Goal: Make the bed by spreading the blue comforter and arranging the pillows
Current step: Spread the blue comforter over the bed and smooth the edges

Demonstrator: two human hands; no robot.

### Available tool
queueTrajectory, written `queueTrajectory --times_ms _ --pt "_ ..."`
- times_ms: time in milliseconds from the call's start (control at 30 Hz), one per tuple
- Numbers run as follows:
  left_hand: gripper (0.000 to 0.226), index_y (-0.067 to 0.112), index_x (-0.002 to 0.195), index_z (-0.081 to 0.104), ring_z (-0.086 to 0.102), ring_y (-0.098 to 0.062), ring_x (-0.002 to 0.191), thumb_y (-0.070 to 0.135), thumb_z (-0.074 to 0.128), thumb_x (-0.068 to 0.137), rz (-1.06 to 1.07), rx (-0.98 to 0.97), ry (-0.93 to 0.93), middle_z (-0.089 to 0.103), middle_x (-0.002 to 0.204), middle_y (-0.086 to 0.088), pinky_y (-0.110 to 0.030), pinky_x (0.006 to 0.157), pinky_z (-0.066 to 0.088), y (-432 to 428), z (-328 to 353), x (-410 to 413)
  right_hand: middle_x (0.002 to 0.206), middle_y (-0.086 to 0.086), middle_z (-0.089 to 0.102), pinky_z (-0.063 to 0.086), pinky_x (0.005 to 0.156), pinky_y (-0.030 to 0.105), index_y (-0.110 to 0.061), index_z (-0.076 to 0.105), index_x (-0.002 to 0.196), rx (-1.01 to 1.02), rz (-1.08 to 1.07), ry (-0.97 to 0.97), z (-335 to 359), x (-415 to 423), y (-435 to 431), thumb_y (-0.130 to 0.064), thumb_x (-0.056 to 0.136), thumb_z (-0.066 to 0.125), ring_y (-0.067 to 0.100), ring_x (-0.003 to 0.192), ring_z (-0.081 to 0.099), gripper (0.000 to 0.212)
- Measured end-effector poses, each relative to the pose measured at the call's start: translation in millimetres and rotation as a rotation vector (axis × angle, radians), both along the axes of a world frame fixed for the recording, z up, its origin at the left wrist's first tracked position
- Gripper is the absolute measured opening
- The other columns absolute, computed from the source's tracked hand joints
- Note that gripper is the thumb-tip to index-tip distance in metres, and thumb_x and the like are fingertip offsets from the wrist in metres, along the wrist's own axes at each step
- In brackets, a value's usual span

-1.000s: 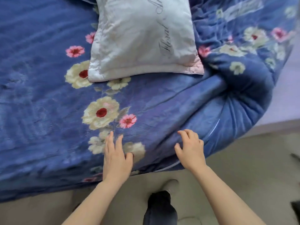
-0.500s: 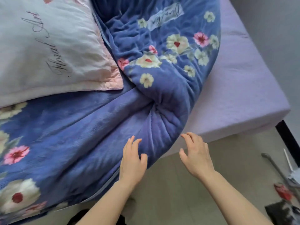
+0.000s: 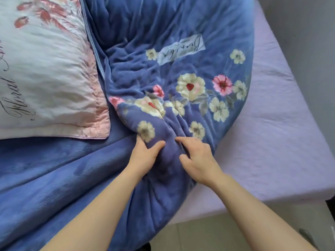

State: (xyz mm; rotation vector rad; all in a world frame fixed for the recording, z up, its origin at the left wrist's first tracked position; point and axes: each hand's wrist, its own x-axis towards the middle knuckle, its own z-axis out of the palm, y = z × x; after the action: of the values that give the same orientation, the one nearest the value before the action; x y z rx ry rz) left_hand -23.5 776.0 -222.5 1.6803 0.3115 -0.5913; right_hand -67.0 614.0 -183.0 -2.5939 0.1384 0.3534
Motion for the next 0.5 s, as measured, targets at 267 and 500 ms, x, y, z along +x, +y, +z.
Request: queueTrajectory --times_ms 267,500 --pt "0.021 0.034 0.067 0.045 0.058 -0.025 0.082 0.023 0.060 0.078 -0.601 0.225 -0.249 0.059 0.077 0.006 -0.032 0.066 0.041 -79.9 15.8 -9.0 0.151 -0.002 0.037 0.031 0.114 0.038 -0.032 0.028 0.148 0.302 -0.278 0.123 24.1 99.5 -76.0 -0.076 0.053 0.073 0.015 0.137 0.037 0.114" --pt "0.048 0.043 0.110 0.047 0.046 -0.025 0.111 0.050 0.069 0.068 -0.795 0.243 -0.105 0.035 0.125 0.006 -0.038 0.095 0.044 -125.9 1.3 -74.2 0.146 0.028 0.037 0.044 0.091 0.041 -0.033 0.001 0.152 -0.064 -0.167 0.124 -20.0 76.8 -102.2 -0.021 0.072 0.071 0.045 0.122 0.050 0.107"
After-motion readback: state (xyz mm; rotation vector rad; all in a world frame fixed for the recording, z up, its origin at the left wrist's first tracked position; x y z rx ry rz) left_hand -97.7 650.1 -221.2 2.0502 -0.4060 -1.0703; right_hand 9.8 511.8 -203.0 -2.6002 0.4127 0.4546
